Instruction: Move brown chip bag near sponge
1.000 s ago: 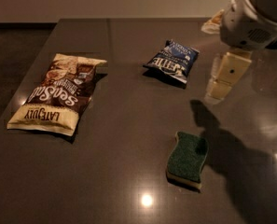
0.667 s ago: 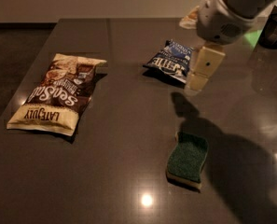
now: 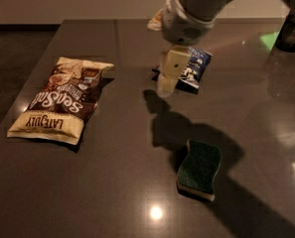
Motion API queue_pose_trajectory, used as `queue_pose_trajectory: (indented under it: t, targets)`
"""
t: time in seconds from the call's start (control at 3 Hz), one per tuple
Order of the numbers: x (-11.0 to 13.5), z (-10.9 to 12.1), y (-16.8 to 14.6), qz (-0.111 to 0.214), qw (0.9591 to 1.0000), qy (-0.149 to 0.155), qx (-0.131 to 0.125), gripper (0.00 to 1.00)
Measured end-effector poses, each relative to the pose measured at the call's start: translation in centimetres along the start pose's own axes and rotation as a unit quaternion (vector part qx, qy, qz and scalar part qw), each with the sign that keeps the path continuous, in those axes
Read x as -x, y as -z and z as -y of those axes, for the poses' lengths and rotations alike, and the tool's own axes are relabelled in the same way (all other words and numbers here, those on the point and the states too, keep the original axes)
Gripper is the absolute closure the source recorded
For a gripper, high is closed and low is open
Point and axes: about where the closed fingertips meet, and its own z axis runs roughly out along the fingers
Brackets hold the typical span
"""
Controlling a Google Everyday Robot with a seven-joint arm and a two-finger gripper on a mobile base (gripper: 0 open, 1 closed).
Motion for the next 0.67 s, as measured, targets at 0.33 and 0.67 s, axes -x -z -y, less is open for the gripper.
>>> queue_pose_trajectory:
  t: [0.33, 0.67]
  targets:
    - [3.2, 0.8, -2.7, 0.008, 0.9994, 0.031, 0.016, 0.00]
    - [6.2, 1.7, -4.9, 0.017, 0.9979, 0.055, 0.029, 0.00]
